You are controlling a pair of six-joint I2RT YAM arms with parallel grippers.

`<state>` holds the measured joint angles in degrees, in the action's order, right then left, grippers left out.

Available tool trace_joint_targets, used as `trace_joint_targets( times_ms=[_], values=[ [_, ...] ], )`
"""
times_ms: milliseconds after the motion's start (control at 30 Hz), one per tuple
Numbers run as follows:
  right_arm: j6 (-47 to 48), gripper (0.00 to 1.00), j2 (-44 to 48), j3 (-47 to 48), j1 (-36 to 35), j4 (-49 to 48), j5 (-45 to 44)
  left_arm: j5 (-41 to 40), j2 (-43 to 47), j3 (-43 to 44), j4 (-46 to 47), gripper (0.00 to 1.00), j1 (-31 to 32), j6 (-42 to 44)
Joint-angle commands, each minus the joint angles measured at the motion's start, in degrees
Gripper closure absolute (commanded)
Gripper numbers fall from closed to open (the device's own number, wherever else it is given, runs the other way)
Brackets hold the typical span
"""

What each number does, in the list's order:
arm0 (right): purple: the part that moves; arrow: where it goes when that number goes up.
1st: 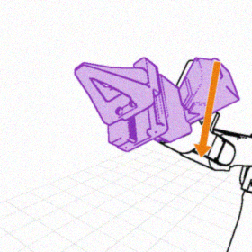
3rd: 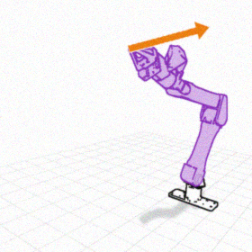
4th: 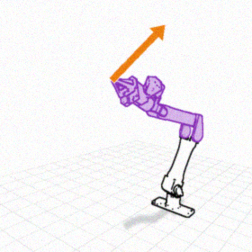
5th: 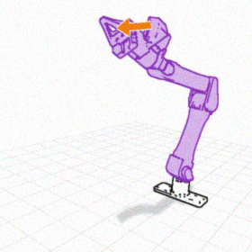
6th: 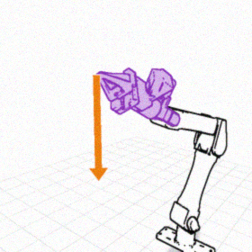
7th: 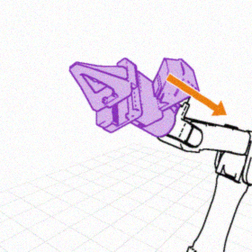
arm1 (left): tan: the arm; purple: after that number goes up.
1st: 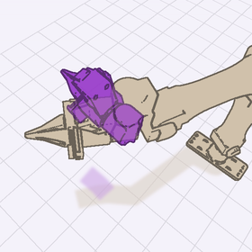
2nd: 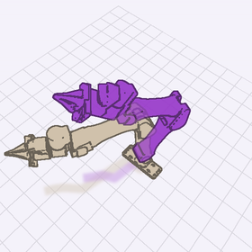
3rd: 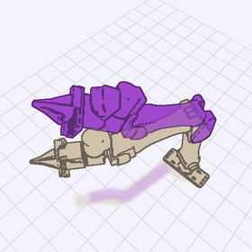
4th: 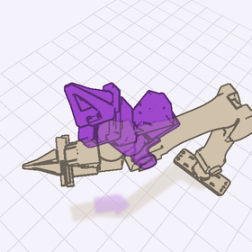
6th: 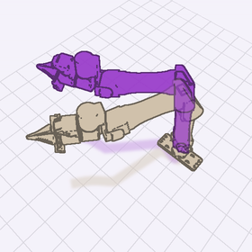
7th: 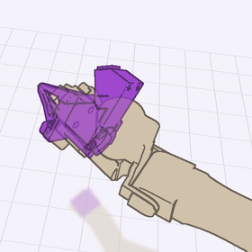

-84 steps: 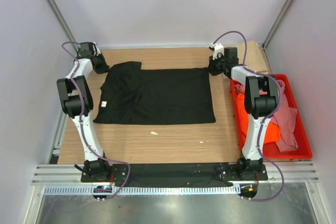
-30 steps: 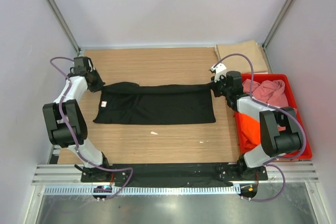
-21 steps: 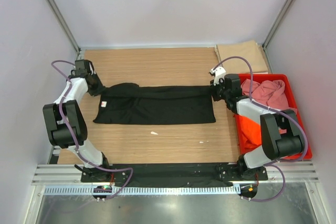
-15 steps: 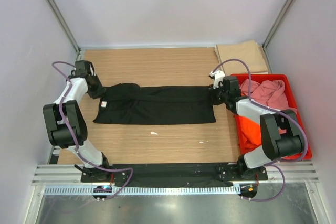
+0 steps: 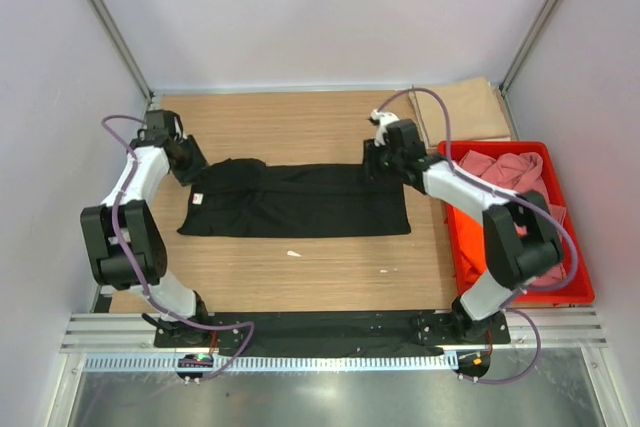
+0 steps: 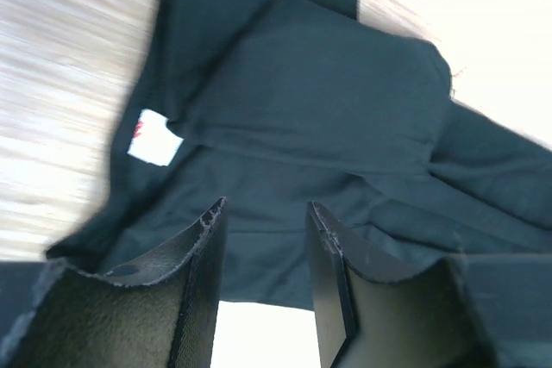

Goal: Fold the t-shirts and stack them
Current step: Fold the tshirt

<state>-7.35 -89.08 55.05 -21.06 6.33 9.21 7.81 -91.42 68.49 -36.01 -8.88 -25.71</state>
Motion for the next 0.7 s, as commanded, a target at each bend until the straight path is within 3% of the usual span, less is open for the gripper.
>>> trace_joint_targets(
  times_ms=[0, 133, 267, 367, 667],
  values=[
    [-9.3, 0.60, -7.4, 10.3, -5.1, 3.6, -3.3, 2.4, -4.2, 5.3, -0.6, 0.57, 0.9, -1.4],
    [-12.0, 0.60, -18.1, 25.0, -9.3, 7.6, -1.7, -0.9, -7.9, 8.1, 0.1, 0.52, 0.9, -1.4],
    [-12.4, 0.57, -24.9, 31.9, -13.7, 6.7, -4.4, 6.4, -11.7, 10.7, 4.4, 0.50, 0.8, 1.4],
    [-13.6, 0.57, -29.3, 35.4, -15.6, 2.7, -0.2, 4.5, -15.6, 14.2, 3.2, 0.50, 0.8, 2.8],
    [-20.1, 0.53, -43.2, 53.1, -18.8, 3.5, -5.2, 5.6, -21.5, 16.9, 4.8, 0.50, 0.7, 4.4]
  ],
)
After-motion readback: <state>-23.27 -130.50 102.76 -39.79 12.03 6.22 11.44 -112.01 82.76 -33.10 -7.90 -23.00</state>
